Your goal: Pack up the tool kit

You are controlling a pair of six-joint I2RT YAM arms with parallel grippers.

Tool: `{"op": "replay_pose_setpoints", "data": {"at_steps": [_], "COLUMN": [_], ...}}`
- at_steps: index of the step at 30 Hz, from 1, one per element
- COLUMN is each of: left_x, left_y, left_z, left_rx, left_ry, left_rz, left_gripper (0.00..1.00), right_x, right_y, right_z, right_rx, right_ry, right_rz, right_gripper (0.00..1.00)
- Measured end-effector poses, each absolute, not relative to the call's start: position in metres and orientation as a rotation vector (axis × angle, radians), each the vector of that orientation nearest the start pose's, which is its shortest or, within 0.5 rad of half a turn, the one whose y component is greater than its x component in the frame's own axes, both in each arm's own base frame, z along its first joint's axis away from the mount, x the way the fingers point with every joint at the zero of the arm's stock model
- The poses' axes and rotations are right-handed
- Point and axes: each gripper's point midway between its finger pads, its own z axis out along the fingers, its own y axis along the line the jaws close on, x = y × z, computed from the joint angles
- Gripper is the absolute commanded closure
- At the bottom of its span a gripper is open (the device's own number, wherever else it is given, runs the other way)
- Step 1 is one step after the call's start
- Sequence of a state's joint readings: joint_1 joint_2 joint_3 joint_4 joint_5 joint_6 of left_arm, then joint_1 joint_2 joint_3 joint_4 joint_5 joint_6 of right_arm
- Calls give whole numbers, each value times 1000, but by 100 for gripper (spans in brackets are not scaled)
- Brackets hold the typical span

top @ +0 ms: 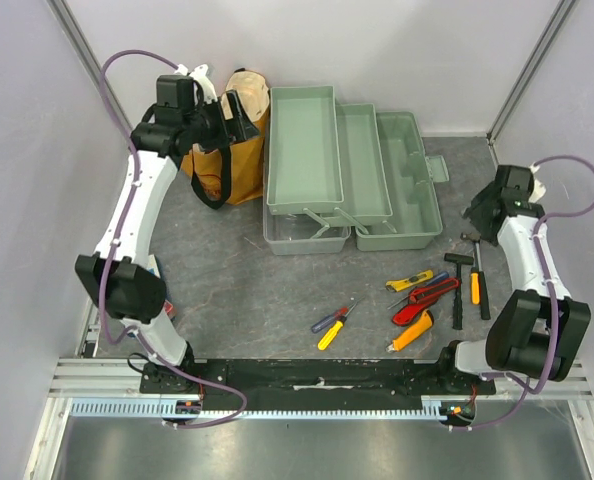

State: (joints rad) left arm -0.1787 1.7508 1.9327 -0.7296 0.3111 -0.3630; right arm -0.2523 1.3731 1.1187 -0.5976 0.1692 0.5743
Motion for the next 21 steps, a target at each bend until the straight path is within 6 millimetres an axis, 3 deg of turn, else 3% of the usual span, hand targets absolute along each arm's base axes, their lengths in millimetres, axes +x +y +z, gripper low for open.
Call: {"op": "replay_pose_setpoints", "data": {"at_steps": [4,10,13,21], "left_x": [445,439,437,435], "left_y": [-147,-146,-148,-152], "left_z": [333,317,314,315], "left_rx": [2,7,15,28], "left_ry": [2130,2170,2180,2180], "left_rz": [-628,-627,-642,-667], "left_gripper": [14,16,16,16], "right_x": [317,283,281,282], "right_y": [-89,-85,-85,-87], "right_z": [117,74,63,43], "right_rx": [1043,1038,1006,927], "right_ry": [2305,2444,2490,2575], "right_rz": [-97,-169,-181,-199], "right_gripper": [34,49,57,59]}}
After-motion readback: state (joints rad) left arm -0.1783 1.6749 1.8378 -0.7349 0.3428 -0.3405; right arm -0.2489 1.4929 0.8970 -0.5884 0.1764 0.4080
